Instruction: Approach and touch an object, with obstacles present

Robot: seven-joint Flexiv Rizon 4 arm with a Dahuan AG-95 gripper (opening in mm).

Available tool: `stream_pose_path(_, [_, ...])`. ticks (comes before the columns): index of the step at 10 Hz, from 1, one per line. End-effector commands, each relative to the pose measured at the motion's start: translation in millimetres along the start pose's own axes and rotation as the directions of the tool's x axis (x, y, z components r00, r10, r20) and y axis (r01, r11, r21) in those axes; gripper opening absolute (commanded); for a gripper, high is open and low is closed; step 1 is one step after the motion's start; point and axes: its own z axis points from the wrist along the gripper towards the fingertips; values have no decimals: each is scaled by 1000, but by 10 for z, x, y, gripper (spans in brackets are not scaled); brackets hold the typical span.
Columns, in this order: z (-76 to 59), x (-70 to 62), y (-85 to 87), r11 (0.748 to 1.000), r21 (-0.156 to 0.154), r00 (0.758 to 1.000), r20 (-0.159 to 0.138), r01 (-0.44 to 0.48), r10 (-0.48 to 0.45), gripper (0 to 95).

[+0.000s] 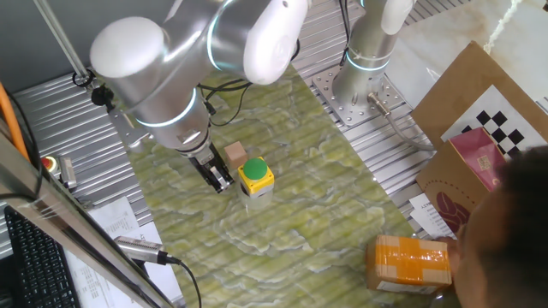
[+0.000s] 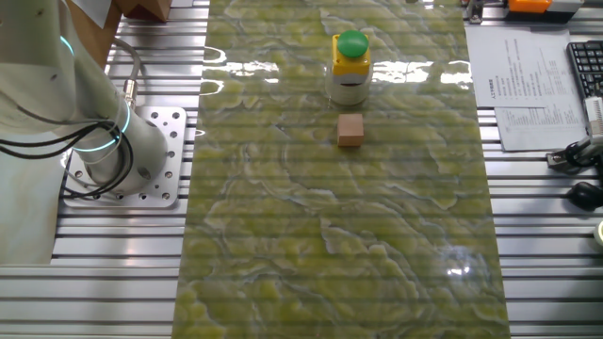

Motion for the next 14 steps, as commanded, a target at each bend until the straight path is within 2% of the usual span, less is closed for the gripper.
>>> stream_pose_path(1, [-3, 2, -3, 1000, 11, 1000, 26, 13, -13, 0])
stream_pose_path(3, [-3, 2, -3, 999, 21, 998, 31, 45, -46, 0])
stream_pose_path(6, [-3, 2, -3, 996, 5, 995, 34, 92, -93, 0])
stream_pose_path(7, [121, 95, 146, 998, 4, 997, 37, 69, -69, 0])
stream_pose_path(8, [231, 205, 392, 999, 14, 998, 42, 41, -42, 0])
stream_pose_path(10, [358, 345, 695, 999, 19, 999, 29, 35, -36, 0])
stream_pose_path(12, [373, 376, 654, 998, 13, 998, 19, 68, -68, 0])
stream_pose_path(14, [438, 402, 598, 998, 15, 998, 30, 59, -59, 0])
